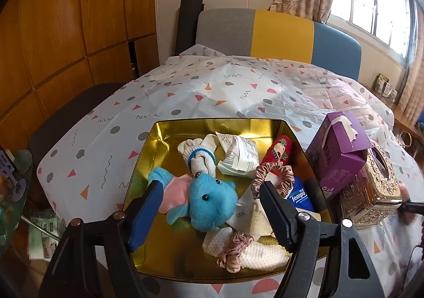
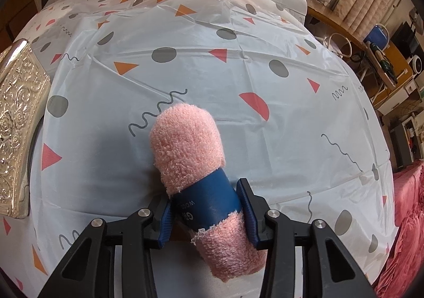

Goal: Organize soft objects
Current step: 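Carry the pink rolled towel into the gold tin and open the right gripper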

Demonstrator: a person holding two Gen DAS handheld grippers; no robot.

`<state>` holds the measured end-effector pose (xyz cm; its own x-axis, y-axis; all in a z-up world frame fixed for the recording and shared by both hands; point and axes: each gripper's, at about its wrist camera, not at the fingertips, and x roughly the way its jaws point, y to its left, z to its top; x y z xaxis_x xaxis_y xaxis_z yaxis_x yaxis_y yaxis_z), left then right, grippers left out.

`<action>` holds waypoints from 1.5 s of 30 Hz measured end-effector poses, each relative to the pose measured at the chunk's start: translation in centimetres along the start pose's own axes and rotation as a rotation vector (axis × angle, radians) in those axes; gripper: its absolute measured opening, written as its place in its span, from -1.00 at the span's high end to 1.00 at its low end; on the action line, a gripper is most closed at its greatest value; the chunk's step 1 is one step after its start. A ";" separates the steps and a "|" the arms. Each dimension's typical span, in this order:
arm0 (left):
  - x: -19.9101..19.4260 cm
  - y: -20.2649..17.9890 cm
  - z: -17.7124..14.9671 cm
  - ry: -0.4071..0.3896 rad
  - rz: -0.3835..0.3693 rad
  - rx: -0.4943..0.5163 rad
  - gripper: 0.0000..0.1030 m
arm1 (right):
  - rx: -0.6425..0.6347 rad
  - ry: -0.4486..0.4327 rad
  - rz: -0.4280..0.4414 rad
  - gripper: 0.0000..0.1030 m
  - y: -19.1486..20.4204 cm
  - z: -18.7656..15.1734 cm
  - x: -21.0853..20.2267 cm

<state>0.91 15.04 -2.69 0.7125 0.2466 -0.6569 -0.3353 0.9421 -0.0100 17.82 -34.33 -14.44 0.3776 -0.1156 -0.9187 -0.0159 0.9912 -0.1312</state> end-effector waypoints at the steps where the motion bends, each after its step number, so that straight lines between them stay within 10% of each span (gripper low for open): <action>1: -0.1 0.0 -0.1 0.000 0.002 0.001 -0.48 | 0.002 0.002 0.005 0.16 0.0 0.0 0.0; 15: -0.4 1.8 -0.9 -0.002 0.007 -0.023 -0.59 | 0.070 0.091 0.126 0.18 0.9 -0.7 -1.2; 26: 0.1 3.0 -1.3 0.010 0.025 -0.049 -0.73 | 0.079 -0.127 0.235 0.18 3.5 -0.4 -10.0; 36: 0.0 4.4 -1.4 0.009 0.046 -0.085 -0.77 | -0.251 -0.334 0.480 0.18 19.1 1.2 -20.6; 45: -1.1 7.2 -1.5 -0.022 0.090 -0.139 -0.97 | -0.338 -0.149 0.666 0.18 34.2 2.2 -17.1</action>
<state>-3.22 21.24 -3.14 0.6882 0.3350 -0.6435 -0.4796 0.8756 -0.0570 12.88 1.73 -2.36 0.3093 0.5338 -0.7870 -0.5580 0.7720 0.3043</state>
